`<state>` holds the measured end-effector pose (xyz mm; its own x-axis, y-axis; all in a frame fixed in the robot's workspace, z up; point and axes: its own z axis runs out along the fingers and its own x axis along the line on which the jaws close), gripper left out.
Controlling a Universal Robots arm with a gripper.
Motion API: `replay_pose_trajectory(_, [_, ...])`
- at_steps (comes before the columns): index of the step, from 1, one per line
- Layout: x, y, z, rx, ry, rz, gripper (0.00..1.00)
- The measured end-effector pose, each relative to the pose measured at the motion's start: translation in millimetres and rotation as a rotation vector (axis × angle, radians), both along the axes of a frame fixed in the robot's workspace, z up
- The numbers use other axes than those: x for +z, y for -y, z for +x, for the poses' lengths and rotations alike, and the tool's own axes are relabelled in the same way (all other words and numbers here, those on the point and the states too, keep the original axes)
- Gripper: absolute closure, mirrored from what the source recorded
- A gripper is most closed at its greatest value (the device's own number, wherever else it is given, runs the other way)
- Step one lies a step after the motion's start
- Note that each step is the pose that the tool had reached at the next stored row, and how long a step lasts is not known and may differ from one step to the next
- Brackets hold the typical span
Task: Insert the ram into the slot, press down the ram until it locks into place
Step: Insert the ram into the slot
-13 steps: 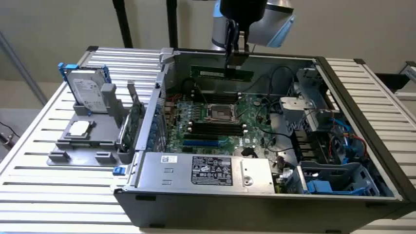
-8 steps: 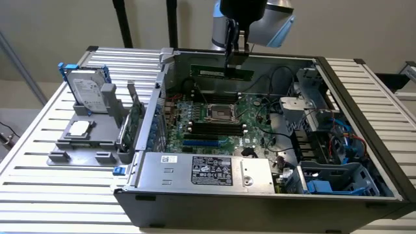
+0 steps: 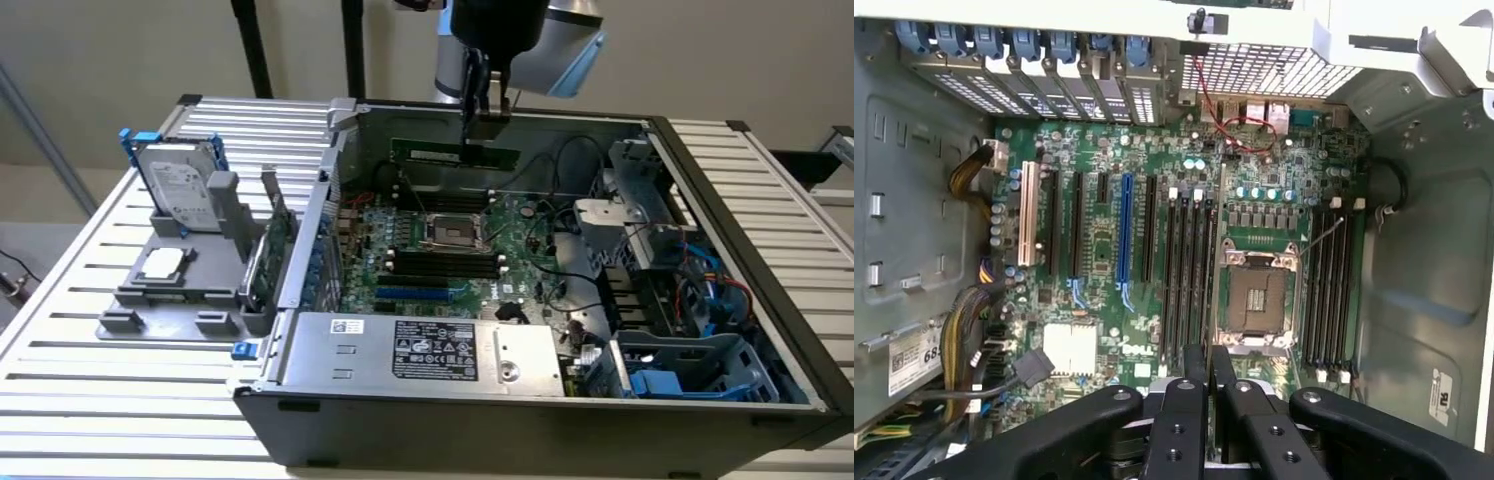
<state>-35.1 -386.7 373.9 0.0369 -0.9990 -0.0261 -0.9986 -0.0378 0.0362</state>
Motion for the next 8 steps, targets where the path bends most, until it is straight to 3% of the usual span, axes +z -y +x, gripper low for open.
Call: replay_pose_trajectory(8, [-14.5, 0.0, 0.0, 0.023, -0.0001, -0.0001, 0.87])
